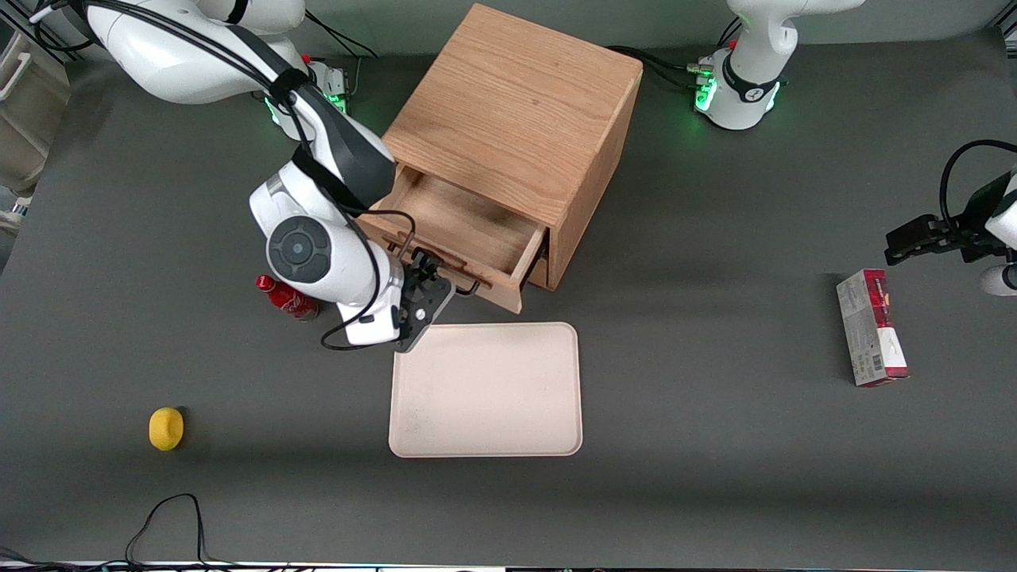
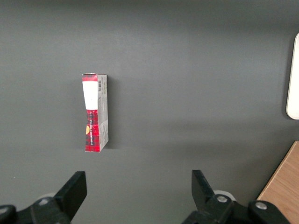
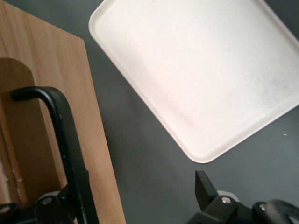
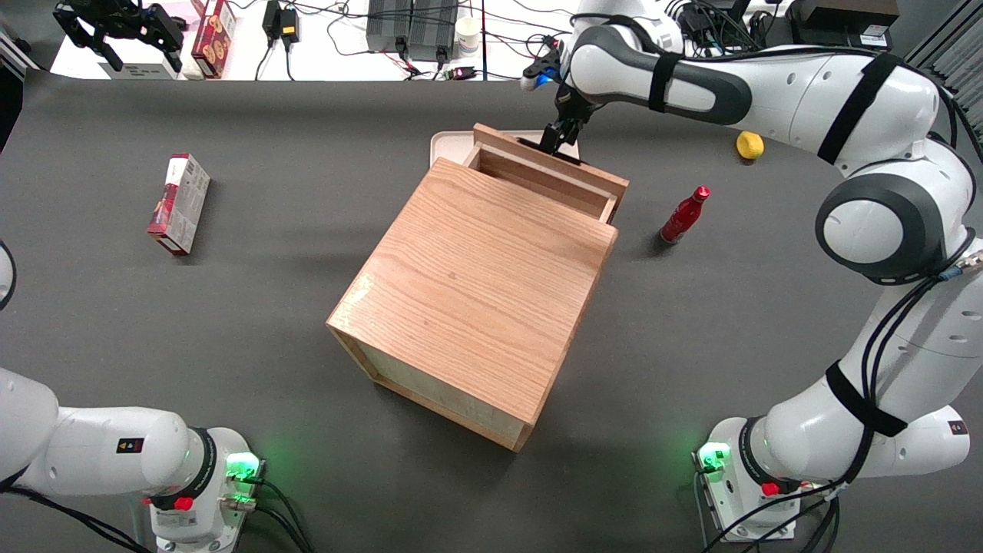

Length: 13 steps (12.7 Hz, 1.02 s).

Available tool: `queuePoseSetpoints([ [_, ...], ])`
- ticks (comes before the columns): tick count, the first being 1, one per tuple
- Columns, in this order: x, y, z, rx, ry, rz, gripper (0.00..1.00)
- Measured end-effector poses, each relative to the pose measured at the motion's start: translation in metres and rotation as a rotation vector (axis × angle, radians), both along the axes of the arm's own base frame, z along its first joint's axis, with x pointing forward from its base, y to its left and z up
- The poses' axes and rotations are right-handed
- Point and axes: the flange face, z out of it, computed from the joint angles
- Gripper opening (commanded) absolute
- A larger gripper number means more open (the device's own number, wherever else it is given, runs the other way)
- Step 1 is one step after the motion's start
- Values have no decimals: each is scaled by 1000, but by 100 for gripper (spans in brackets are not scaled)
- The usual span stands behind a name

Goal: Open upper drawer

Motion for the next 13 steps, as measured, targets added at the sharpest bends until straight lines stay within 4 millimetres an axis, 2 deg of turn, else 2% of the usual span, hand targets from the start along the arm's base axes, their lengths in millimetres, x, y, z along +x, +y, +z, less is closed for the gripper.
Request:
queuePoseSetpoints([
  [3,24,-25,-1,-7,-21,-39,100],
  [6,39,-45,-5,-10,-32,-40,100],
  [13,49,-53,10,-2,-65,-56,100],
])
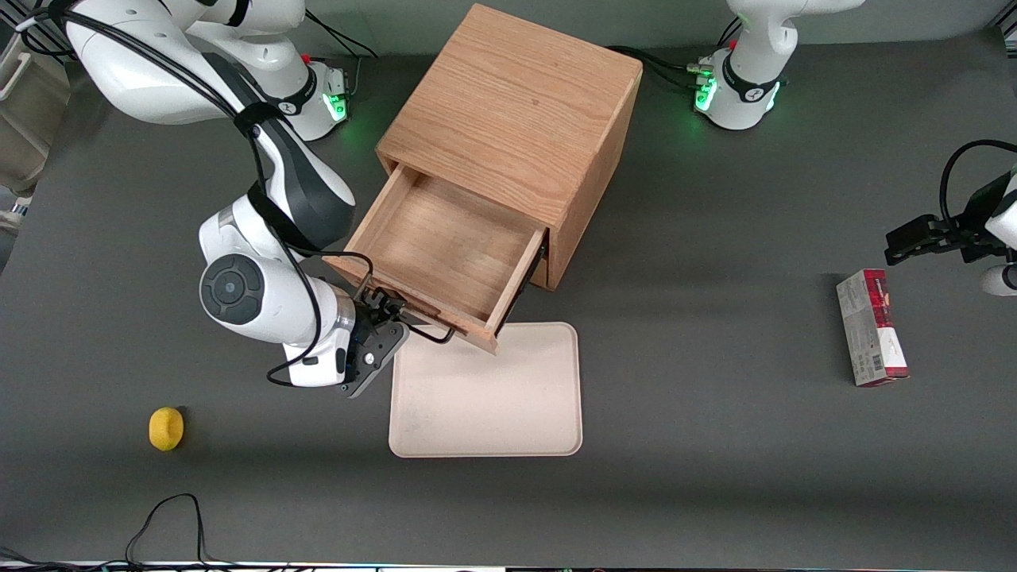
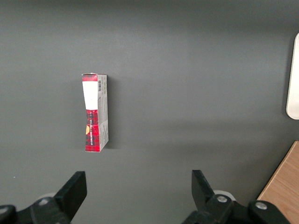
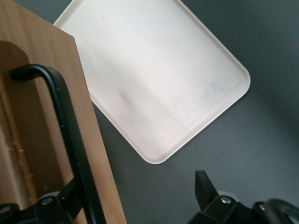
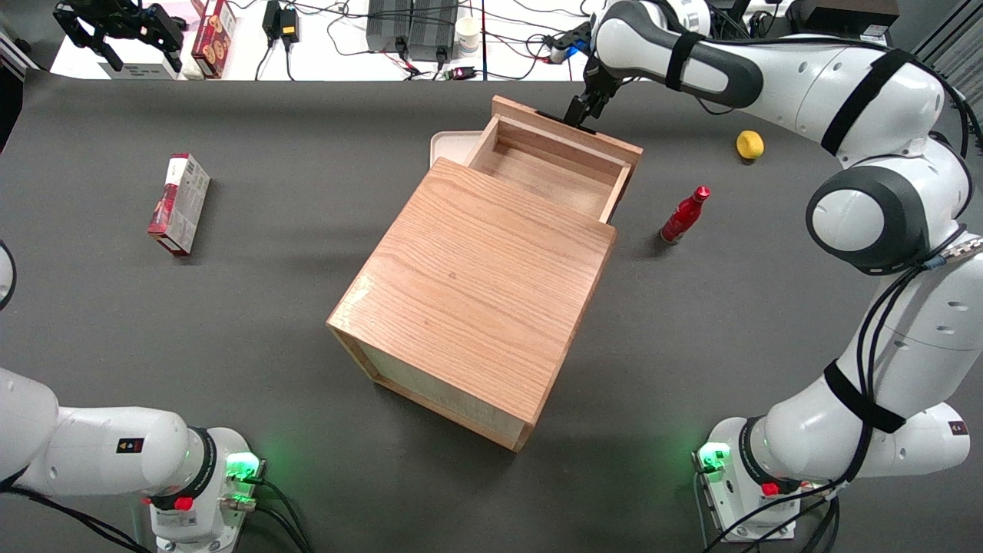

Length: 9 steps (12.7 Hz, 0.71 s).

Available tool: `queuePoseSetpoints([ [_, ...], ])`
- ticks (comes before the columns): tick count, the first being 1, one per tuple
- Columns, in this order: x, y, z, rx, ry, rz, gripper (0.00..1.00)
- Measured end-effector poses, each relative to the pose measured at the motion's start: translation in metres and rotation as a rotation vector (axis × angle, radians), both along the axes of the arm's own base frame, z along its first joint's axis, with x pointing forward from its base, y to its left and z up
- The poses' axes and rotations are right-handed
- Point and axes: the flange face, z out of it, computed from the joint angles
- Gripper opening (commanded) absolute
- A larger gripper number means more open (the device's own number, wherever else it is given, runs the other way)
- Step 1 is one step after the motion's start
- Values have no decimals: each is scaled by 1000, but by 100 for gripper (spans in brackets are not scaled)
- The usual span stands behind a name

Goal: Open upper drawer

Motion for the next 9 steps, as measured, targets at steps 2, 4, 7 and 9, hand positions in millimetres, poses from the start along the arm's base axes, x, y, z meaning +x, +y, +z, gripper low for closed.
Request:
queuePoseSetpoints([
  [2,3,-2,7,4,-13,-5,100],
  [4,6,-11,19,-2,-15,-16,100],
  [7,7,-63,71,-37,-3,-115,100],
  [9,-1,-129,131,-44,-3,-326,100],
])
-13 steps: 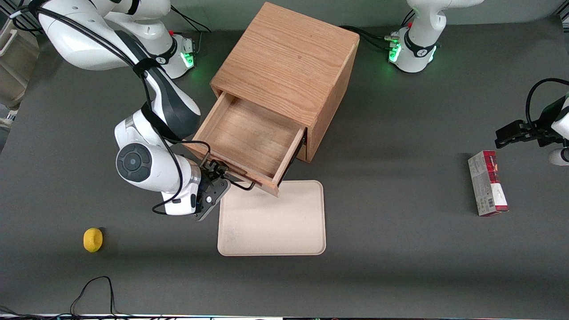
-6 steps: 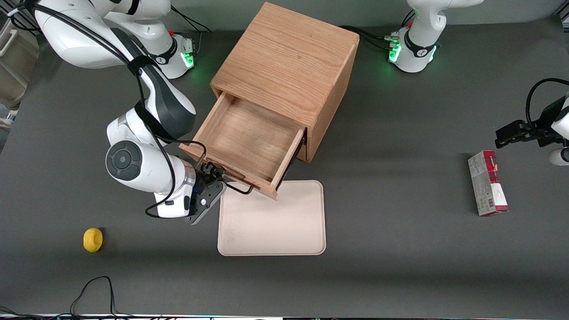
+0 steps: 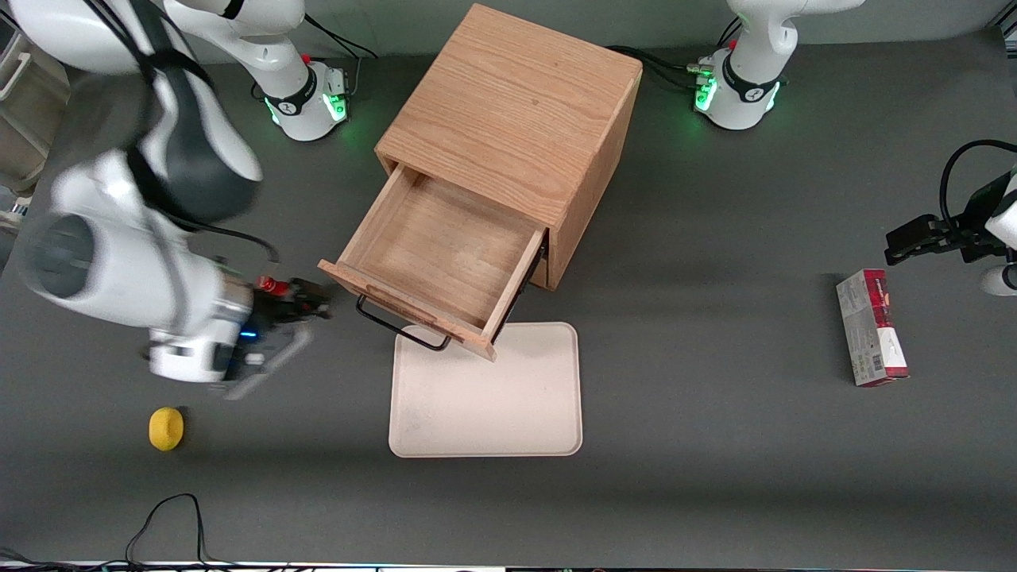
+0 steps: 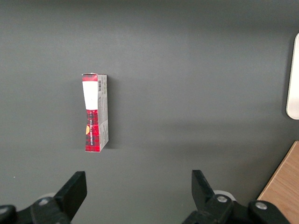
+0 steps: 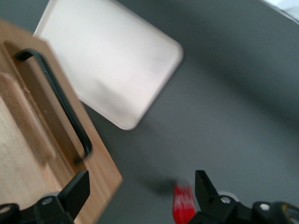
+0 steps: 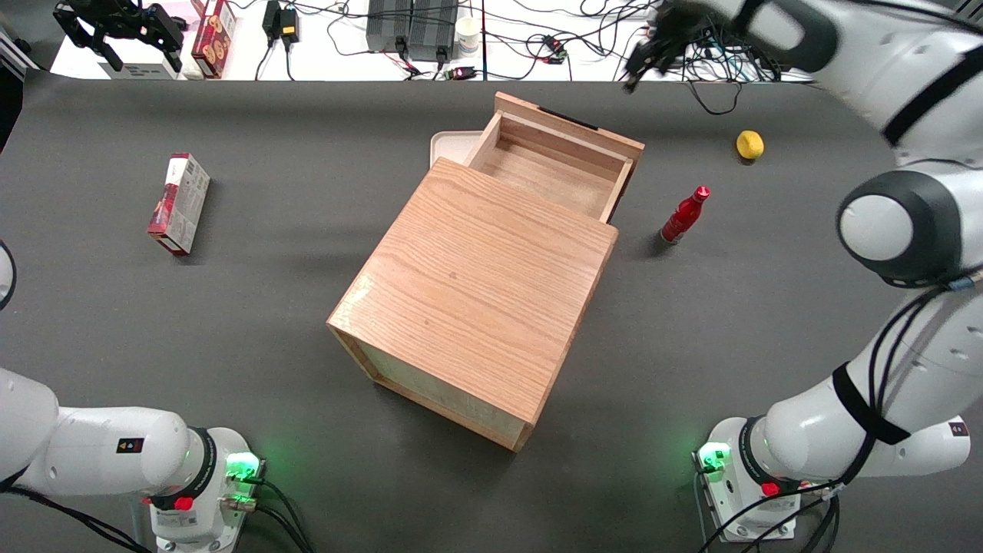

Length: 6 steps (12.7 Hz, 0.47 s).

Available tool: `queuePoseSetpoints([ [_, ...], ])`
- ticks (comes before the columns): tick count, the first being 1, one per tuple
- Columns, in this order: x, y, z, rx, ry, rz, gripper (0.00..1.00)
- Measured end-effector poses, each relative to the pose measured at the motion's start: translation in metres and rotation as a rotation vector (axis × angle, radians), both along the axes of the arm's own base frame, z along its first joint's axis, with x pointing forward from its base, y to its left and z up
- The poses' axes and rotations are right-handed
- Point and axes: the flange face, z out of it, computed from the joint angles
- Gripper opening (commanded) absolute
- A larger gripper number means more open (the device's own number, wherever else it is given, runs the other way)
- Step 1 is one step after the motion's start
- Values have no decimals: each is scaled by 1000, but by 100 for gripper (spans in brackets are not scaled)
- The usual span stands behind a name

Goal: Open upper drawer

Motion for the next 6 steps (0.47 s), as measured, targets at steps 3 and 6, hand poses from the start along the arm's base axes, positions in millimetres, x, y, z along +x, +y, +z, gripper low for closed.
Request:
queuePoseSetpoints([
  [3,-47,-55,63,-58,68,-404,100],
  [6,-69,-97,63,-151,181,-851,100],
])
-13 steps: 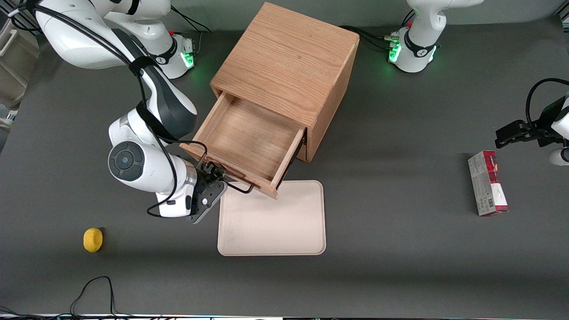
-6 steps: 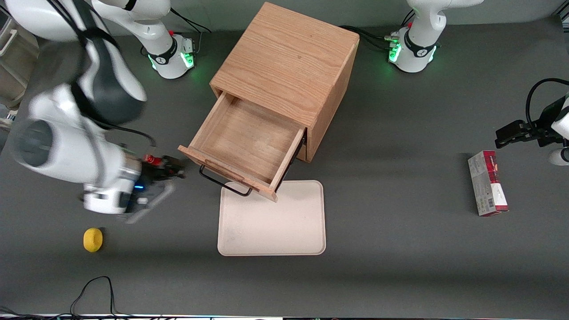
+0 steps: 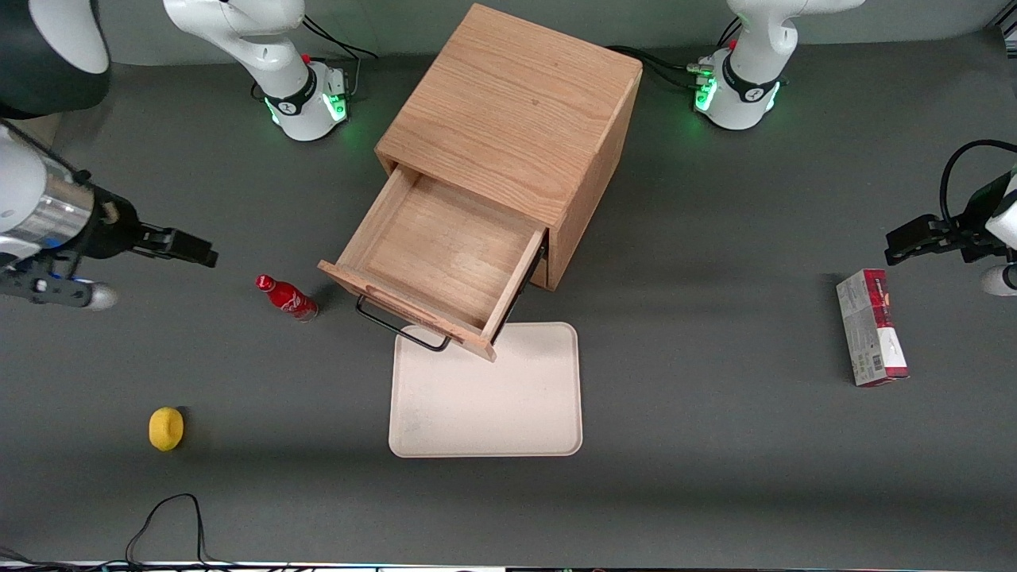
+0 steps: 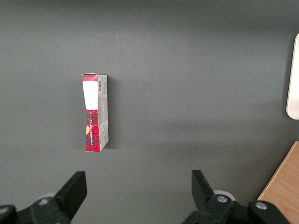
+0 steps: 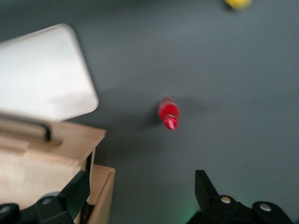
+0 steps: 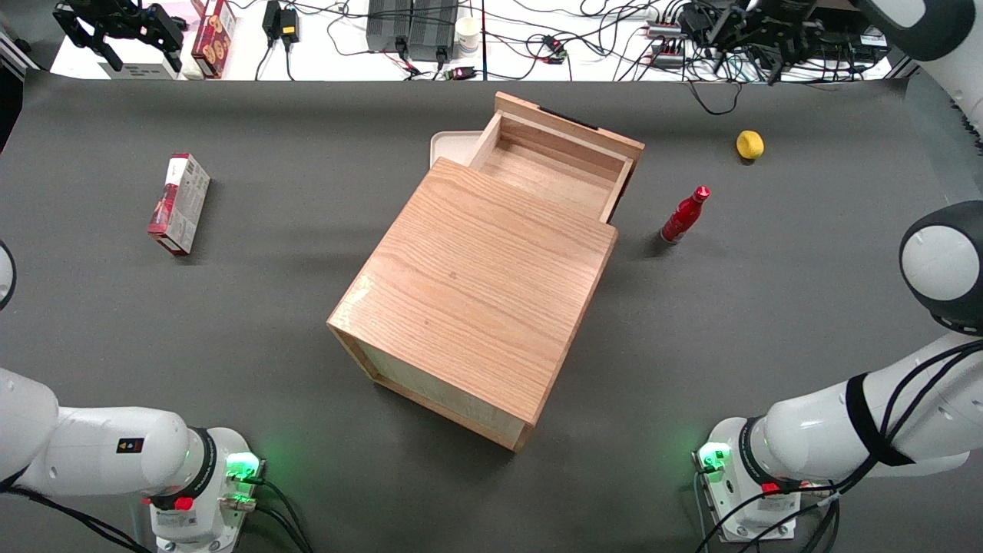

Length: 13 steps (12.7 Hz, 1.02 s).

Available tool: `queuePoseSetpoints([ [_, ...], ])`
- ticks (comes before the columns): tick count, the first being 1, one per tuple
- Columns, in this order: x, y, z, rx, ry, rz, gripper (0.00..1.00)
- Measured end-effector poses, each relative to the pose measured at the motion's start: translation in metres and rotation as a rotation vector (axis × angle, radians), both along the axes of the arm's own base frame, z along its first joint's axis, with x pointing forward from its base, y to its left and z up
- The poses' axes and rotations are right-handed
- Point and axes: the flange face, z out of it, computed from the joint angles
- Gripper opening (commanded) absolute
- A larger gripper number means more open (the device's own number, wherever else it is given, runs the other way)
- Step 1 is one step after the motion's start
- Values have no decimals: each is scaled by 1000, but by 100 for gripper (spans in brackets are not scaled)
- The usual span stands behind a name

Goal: Open upper drawer

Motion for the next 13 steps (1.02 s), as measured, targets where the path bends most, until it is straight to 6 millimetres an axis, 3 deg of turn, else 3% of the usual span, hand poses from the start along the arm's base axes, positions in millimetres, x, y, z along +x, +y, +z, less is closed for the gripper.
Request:
queuePoseSetpoints([
  [2,2,-33,-6,-19,9,6,100],
  [3,1,-38,-5,-15,5,35,100],
  [5,-12,-34,9,-16,-46,52,100],
  [9,-73,-33,41,-38,-159,73,100],
  [13,-70,-44,39,-49,-181,117,100],
])
